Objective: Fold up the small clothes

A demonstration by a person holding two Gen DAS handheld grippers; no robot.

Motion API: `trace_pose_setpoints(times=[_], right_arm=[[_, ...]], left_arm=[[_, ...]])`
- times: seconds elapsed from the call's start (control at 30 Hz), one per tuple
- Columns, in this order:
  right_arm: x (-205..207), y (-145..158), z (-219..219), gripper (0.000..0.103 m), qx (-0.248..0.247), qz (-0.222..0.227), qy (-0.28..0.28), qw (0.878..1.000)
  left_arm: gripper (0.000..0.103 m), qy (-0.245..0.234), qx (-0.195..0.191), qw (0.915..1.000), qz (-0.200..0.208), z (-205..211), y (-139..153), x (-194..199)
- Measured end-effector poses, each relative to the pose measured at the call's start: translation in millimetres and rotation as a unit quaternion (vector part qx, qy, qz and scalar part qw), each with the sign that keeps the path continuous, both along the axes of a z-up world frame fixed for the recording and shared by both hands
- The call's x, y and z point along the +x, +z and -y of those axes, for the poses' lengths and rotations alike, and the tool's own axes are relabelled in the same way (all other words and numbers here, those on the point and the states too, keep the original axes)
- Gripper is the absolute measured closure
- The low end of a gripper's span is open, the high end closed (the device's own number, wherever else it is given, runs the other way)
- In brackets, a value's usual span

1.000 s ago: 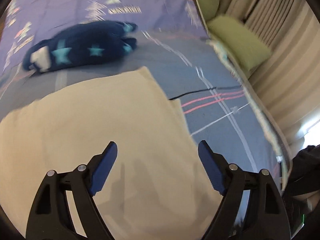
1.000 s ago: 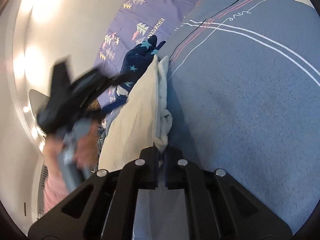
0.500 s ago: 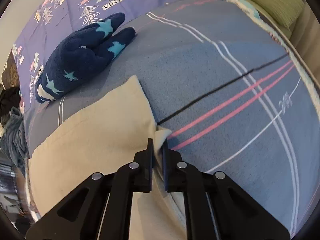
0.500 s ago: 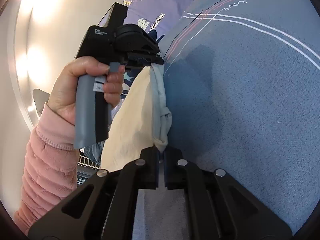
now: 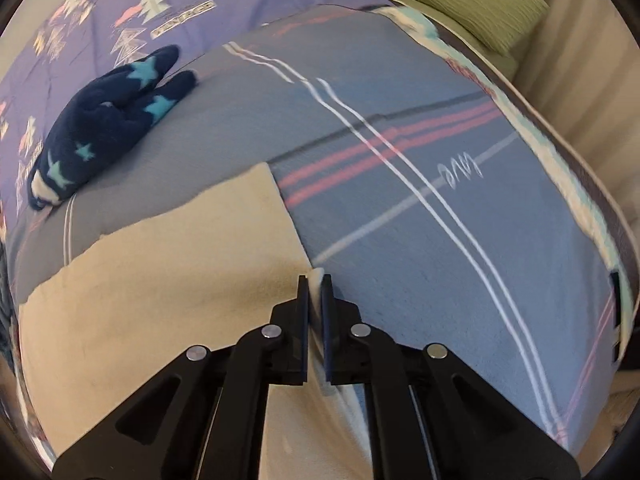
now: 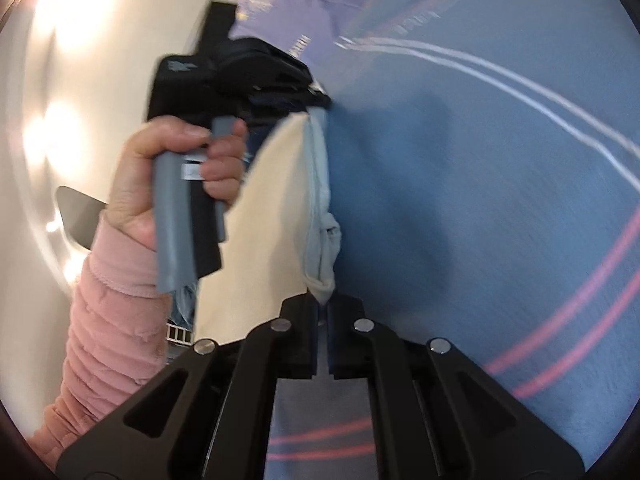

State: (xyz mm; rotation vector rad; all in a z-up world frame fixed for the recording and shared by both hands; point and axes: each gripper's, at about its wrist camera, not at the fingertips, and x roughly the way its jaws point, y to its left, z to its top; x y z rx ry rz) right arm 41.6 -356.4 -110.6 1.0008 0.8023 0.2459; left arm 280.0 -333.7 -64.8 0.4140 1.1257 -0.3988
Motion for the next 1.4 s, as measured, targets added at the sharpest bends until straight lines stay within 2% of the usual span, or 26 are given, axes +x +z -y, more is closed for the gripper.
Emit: trace_pose_setpoints(times=[0.07,0.17,0.23,0.27,0.3,0.37,0.43,0.5,0.57,0.6,0.67,0.7,0.73,0.77,0.87,0.9,0.97,1.0,1.1,1.27,1.4], right_arm=[[3,-4,-1,0.100,-0.005,-0.005,0.005,1.000],[0,2,-2,0.093,-0.019,-0.009,0.004,1.000],[-4,8,1,0.088,-0.039,-0.006,0.000,0.999],[-8,14,3,0.081,-0.061,-0.002,-0.010,0.998],[-13,20,6,0.075,-0.088,0.005,-0.021,0.996],[-22,29,10,0.074,-0.130,0.018,-0.033,0.991],[-30,41,8,0.072,-0.174,0.029,-0.033,0.984],[-32,53,-8,0.068,-0.226,0.049,-0.017,0.973],[-26,70,-39,0.059,-0.305,0.080,0.026,0.949],[-22,72,-52,0.056,-0.335,0.095,0.048,0.936],[-16,82,-95,0.052,-0.386,0.128,0.101,0.908],[-12,85,-124,0.050,-0.405,0.149,0.138,0.892],[-8,88,-145,0.050,-0.412,0.165,0.167,0.880],[-5,90,-167,0.050,-0.414,0.181,0.194,0.871],[-5,92,-239,0.049,-0.417,0.215,0.274,0.840],[-3,92,-266,0.049,-0.422,0.224,0.300,0.826],[-2,91,-306,0.048,-0.436,0.235,0.333,0.802],[4,86,-332,0.046,-0.451,0.241,0.351,0.785],[13,73,-390,0.045,-0.495,0.245,0.379,0.743],[31,46,-457,0.041,-0.601,0.246,0.373,0.663],[40,40,-490,0.041,-0.651,0.263,0.347,0.622]], left_arm=[[0.097,-0.017,0.000,0.9995,0.026,2,-1,-6],[0.076,-0.035,-0.051,0.9977,0.028,-8,12,-8],[0.061,-0.029,-0.089,0.9947,0.042,-29,32,-12],[0.060,-0.025,-0.104,0.9927,0.056,-43,43,-15],[0.054,-0.020,-0.118,0.9902,0.072,-62,56,-20],[0.045,-0.007,-0.144,0.9850,0.094,-104,75,-29],[0.031,0.026,-0.165,0.9780,0.126,-165,89,-42],[0.024,0.078,-0.165,0.9692,0.165,-239,96,-59],[0.020,0.126,-0.151,0.9613,0.193,-297,96,-73],[0.020,0.164,-0.141,0.9548,0.204,-339,93,-83],[0.020,0.217,-0.138,0.9458,0.199,-403,86,-97],[0.020,0.252,-0.147,0.9374,0.190,-444,80,-109],[0.020,0.275,-0.159,0.9299,0.185,-471,76,-120],[0.020,0.304,-0.180,0.9186,0.176,-506,68,-134],[0.020,0.346,-0.219,0.8988,0.156,-562,47,-163],[0.020,0.352,-0.228,0.8948,0.153,-575,41,-170],[0.020,0.356,-0.236,0.8917,0.150,-590,31,-181],[0.020,0.355,-0.242,0.8909,0.147,-598,25,-185],[0.020,0.352,-0.268,0.8868,0.134,-612,12,-181],[0.020,0.320,-0.319,0.8841,0.118,-621,2,-163],[0.019,0.280,-0.363,0.8835,0.097,-616,1,-141]])
